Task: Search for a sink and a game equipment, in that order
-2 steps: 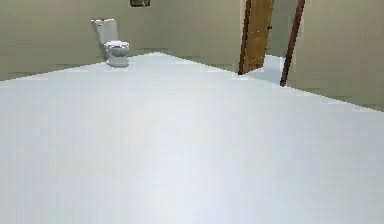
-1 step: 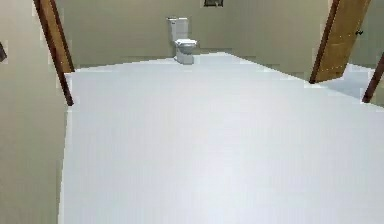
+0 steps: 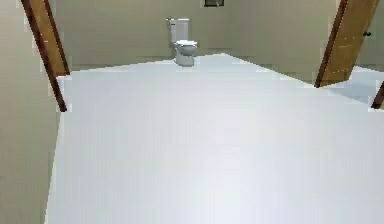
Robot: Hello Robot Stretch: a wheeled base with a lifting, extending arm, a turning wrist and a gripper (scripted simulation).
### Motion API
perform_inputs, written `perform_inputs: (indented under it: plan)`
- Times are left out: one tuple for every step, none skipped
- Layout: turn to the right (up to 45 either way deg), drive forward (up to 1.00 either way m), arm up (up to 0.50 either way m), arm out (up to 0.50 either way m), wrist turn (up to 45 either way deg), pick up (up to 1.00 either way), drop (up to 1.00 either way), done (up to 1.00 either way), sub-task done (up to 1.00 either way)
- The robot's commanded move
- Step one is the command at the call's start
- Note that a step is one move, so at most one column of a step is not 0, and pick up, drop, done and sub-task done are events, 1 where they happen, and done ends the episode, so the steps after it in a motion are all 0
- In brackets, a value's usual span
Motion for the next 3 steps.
perform_inputs:
  plan:
    - [45.0, 0.00, 0.00, 0.00, 0.0, 0.00, 0.00, 0.00, 0.00]
    - [45.0, 0.00, 0.00, 0.00, 0.0, 0.00, 0.00, 0.00, 0.00]
    - [21.0, 0.00, 0.00, 0.00, 0.0, 0.00, 0.00, 0.00, 0.00]
